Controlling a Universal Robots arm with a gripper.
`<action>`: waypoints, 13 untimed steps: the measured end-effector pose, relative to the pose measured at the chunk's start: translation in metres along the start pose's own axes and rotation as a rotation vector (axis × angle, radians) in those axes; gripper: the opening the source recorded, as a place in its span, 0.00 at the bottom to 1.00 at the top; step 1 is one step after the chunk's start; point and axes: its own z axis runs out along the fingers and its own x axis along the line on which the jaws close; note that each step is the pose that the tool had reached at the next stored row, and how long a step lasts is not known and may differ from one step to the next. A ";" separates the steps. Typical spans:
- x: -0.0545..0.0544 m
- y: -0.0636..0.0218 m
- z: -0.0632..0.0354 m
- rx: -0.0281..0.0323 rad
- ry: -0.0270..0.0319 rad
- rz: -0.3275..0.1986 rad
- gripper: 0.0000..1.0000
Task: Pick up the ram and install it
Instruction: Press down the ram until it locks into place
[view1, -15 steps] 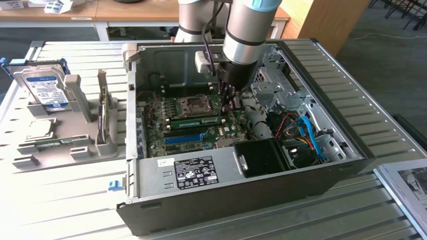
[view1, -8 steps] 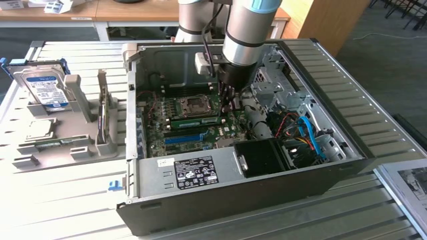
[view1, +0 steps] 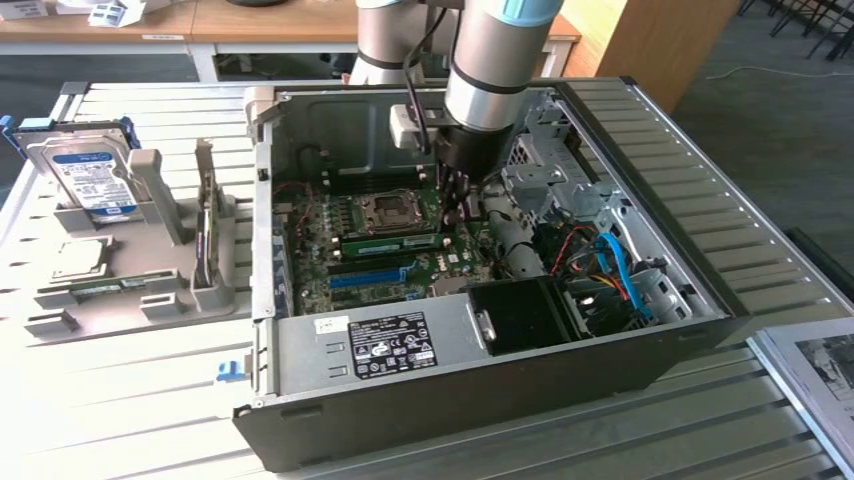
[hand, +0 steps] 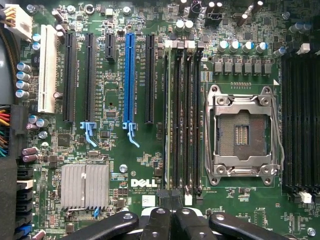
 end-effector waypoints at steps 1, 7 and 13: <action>0.000 0.0000 0.0000 -0.0001 0.0001 0.000 0.10; 0.000 0.0000 0.0008 0.0000 0.0000 0.000 0.10; 0.000 -0.0002 0.0035 -0.0001 0.0002 0.000 0.10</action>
